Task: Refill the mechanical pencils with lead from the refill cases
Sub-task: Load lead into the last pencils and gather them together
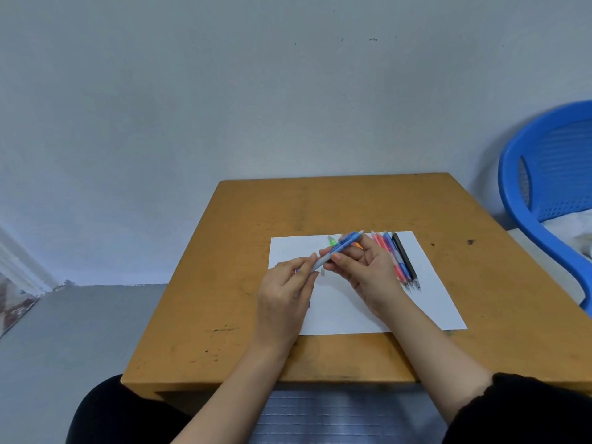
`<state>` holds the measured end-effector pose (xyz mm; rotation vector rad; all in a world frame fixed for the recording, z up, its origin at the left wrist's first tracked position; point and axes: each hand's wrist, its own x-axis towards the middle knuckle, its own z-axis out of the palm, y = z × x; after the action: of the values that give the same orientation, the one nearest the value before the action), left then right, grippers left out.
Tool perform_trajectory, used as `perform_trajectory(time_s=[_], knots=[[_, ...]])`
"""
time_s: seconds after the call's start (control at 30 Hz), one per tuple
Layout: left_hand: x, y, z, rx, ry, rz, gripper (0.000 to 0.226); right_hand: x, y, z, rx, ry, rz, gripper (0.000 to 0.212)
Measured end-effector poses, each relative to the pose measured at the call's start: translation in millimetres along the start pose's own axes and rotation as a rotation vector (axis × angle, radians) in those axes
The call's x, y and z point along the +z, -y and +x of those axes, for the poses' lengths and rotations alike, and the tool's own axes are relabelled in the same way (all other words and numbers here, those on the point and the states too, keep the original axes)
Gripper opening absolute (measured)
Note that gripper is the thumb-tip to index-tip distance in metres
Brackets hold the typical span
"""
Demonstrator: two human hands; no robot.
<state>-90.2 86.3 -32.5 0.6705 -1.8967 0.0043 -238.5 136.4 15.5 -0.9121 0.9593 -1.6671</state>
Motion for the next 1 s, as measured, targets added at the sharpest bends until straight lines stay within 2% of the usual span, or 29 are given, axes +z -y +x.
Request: perform_trajectory(time_s=[0.13,0.2,0.33,0.47,0.63,1.0], knots=[[-1,2,-2,-0.046,0.022,-0.035,0.030,0,1,2,-0.002,-0.052,0.007,0.021],[-1,4,-3,-0.125,0.023,-0.059,0.032,-1,2,4,-0.013,-0.118,0.074,0.017],[-2,7,-5,-0.230,0.014,-0.095,0.033,-8,8,8,0.008,-0.221,0.249,0.025],[-2,7,-4,-0.213,0.020,-0.092,0.038,-9,5,10,0.023,-0.233,0.212,0.016],[-3,6,-5,-0.219,0.028,-0.095,0.040,-10,7,10,0.015,-0.261,0.199,0.016],[1,6,-5,-0.199,0.028,0.000,0.034,-12,3,12,0.043,-0.368,0.104,0.011]])
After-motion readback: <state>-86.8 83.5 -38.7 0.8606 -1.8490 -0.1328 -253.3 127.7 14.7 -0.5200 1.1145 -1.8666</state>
